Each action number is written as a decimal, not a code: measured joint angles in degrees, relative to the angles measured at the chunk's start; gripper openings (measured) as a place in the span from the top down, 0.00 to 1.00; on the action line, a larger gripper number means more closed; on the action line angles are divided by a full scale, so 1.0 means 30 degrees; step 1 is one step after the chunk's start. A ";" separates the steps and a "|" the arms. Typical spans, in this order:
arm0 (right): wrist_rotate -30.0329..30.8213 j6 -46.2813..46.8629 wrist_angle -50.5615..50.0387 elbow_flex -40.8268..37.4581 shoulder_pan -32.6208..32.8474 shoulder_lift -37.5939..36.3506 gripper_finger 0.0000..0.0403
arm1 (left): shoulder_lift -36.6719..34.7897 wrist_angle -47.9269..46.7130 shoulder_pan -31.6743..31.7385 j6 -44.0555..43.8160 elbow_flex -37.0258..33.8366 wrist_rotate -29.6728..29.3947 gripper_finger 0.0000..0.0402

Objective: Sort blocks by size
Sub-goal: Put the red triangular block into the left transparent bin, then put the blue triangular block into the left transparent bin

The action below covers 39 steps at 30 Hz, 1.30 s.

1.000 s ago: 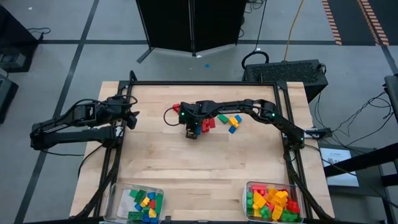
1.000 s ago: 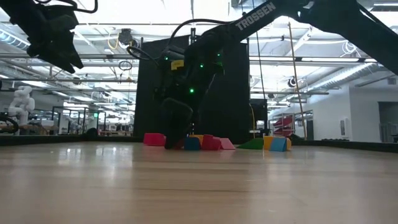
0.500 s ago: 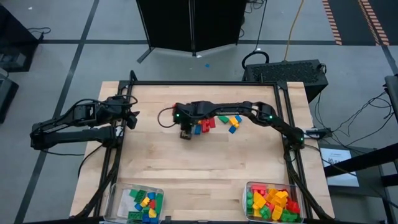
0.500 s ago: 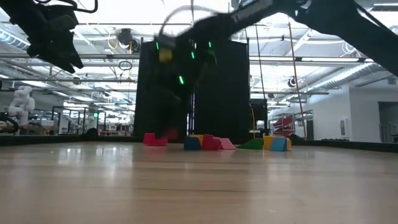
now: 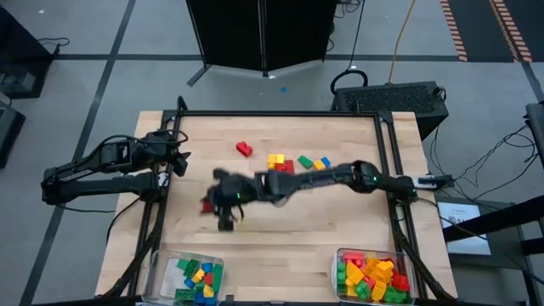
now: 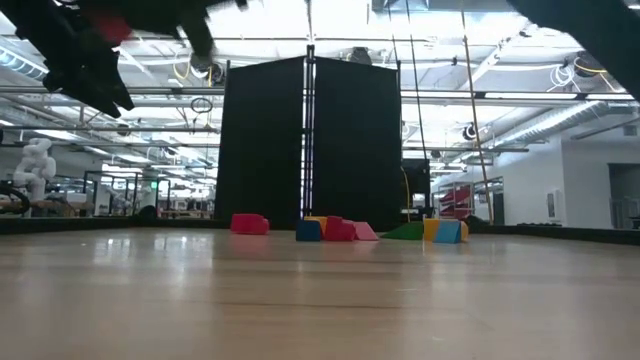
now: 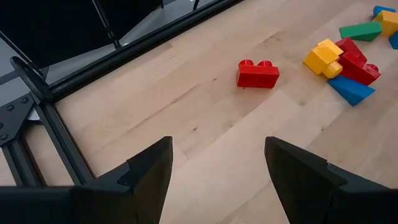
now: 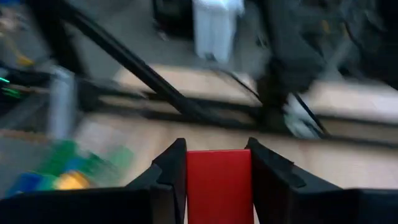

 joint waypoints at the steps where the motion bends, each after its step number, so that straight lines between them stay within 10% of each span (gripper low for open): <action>1: -0.0002 -0.0155 0.0801 0.0002 0.0448 0.0086 0.72 | 0.0000 -0.0001 0.0007 0.0000 0.0000 0.0000 0.36; 27: -0.2384 0.2471 0.7186 0.0000 0.4216 0.4450 0.72 | 0.0003 -0.0029 -0.0003 -0.0058 -0.0007 0.0073 0.36; 39: -0.1337 0.3593 0.6870 0.0006 0.4160 0.4310 0.43 | 0.0007 -0.0030 0.0000 -0.0046 -0.0007 0.0092 0.36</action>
